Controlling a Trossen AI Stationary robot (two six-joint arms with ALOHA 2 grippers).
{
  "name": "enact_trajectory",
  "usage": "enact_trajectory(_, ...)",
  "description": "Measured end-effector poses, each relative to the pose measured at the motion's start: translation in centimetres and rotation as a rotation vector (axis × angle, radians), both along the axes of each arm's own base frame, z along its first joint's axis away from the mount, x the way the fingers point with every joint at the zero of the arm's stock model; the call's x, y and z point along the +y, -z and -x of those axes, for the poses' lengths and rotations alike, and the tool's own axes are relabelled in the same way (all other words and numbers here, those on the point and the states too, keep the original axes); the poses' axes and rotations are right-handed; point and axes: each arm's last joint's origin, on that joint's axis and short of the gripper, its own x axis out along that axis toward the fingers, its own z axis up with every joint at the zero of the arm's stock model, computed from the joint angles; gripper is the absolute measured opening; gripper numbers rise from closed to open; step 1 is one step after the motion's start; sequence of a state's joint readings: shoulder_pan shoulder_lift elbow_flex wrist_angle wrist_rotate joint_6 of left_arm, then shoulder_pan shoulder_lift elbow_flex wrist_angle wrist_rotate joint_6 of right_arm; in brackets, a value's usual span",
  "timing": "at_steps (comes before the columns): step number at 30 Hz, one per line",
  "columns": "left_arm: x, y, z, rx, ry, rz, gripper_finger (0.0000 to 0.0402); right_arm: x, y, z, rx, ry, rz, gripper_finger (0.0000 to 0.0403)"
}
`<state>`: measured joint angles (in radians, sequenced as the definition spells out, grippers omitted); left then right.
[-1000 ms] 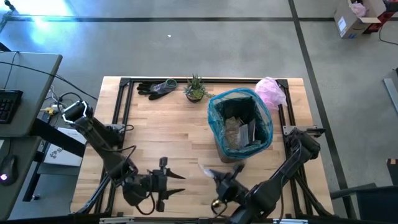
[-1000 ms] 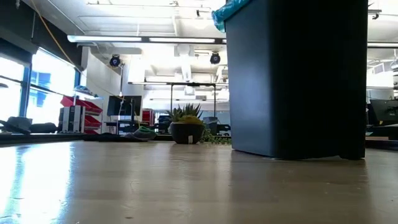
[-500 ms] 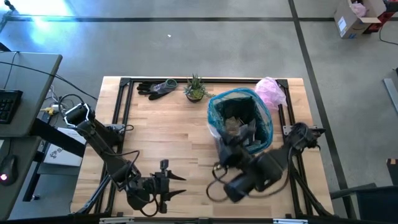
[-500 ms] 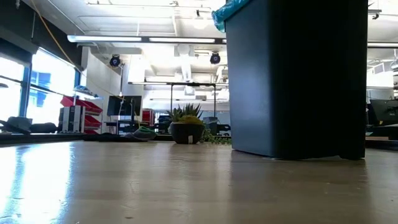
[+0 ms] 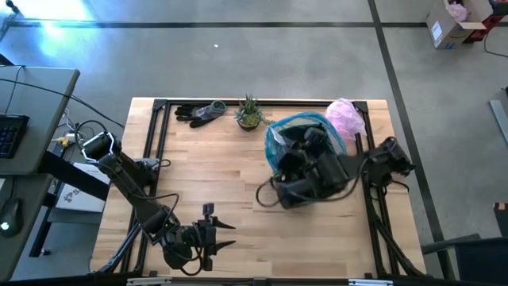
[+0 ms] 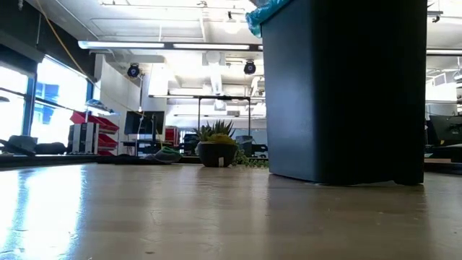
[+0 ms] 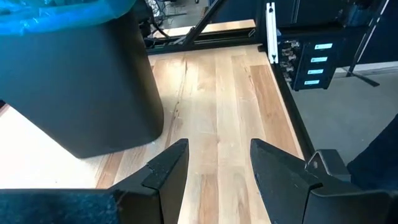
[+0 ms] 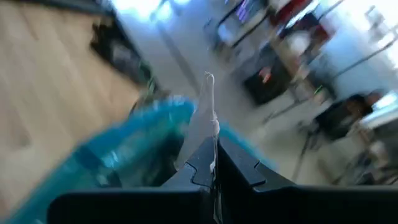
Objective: Place trash/remove bag and relplace
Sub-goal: Put the white paper into the trash bin
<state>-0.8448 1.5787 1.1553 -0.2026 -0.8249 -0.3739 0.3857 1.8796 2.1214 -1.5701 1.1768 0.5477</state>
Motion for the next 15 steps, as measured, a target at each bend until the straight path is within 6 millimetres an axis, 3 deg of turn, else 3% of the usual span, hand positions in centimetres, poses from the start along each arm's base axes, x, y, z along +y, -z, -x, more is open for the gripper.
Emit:
enact_trajectory(4, 0.0, 0.1, 0.0, 0.006, -0.002, -0.001, 0.0158, -3.4, 0.7, 1.2, 0.024, 0.092, -0.213, 0.0)
enact_trajectory(6, 0.0, 0.1, 0.1, 0.014, -0.001, -0.005, 0.0158, -4.1, 1.6, 1.8, 0.043, 0.129, -0.306, 0.0)
enact_trajectory(9, 0.0, 0.2, 0.2, 0.024, 0.0, -0.011, 0.0158, -3.5, 2.6, 2.9, 0.062, 0.137, -0.399, 0.0)
enact_trajectory(15, 0.4, 0.4, 0.0, 0.042, -0.013, -0.032, 0.0158, -2.0, 1.5, 5.3, -0.031, 0.112, -0.45, 0.0008)
